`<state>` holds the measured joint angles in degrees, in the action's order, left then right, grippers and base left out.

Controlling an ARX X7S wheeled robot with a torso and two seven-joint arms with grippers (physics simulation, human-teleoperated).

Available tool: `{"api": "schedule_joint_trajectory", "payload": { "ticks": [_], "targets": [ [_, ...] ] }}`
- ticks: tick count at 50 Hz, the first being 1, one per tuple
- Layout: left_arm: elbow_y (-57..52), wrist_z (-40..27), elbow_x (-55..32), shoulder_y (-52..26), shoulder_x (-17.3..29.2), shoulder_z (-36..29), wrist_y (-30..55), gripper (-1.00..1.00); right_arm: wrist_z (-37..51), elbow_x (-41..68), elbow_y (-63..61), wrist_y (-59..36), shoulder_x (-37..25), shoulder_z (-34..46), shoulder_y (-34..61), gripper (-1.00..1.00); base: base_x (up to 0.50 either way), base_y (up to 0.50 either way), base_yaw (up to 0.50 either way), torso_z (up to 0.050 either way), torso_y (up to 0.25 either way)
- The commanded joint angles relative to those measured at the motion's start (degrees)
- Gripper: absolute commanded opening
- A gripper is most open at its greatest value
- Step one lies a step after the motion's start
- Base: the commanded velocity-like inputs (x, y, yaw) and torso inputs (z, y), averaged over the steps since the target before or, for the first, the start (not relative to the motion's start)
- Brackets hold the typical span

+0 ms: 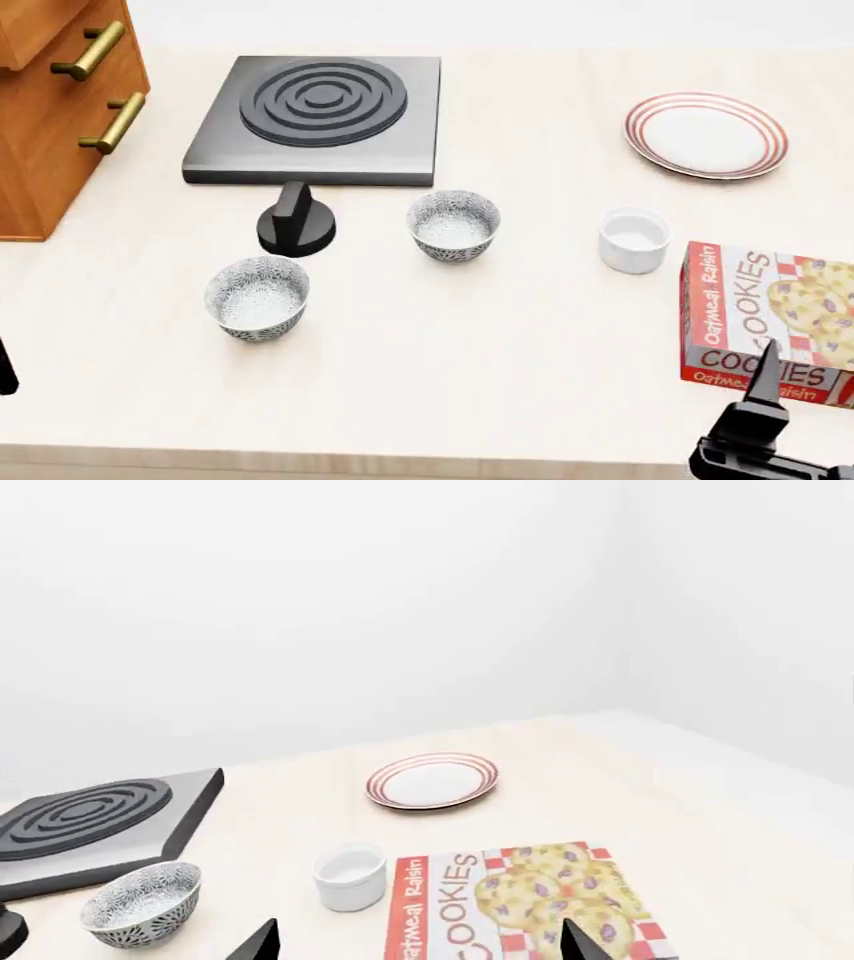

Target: Pick the akita bowl next to the ramekin and place it on the plate.

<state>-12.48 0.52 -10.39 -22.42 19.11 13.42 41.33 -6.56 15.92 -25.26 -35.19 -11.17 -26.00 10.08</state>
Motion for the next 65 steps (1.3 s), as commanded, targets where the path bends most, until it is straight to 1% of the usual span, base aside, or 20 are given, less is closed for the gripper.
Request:
{"api": "schedule_joint_trajectory", "payload": {
  "ticks": [1, 18, 23, 39, 65],
  "targets": [
    [2.1, 1.7, -0.8, 3.7, -0.8, 1.0, -6.9, 1.00, -1.0, 0.7, 1.5, 4.8, 1.4, -0.9, -2.6, 1.00, 0.00, 0.00, 0.00, 0.000, 0.000],
    [2.2, 1.6, -1.4, 3.7, -0.8, 1.2, -7.1, 1.00, -0.4, 1.1, 1.0, 5.0, 0.9, -0.4, -2.9, 1.00, 0.00, 0.00, 0.00, 0.000, 0.000],
    [2.2, 1.4, -1.6, 3.6, -0.7, 1.3, -6.9, 1.00, -1.1, 0.8, 1.1, 6.6, 0.6, 0.3, -3.6, 1.00, 0.00, 0.00, 0.00, 0.000, 0.000],
    [2.4, 1.2, -2.0, 3.5, -0.7, 1.4, -7.0, 1.00, -0.6, 2.6, 0.7, 5.5, 0.4, -0.2, -3.6, 1.00, 0.00, -0.01, 0.00, 0.000, 0.000],
    [2.4, 0.6, -2.9, 3.2, -0.5, 1.7, -6.7, 1.00, 0.1, 3.2, 1.0, 6.0, -0.1, 0.4, -3.8, 1.00, 0.00, -0.31, 0.00, 0.000, 0.000]
  ]
}}
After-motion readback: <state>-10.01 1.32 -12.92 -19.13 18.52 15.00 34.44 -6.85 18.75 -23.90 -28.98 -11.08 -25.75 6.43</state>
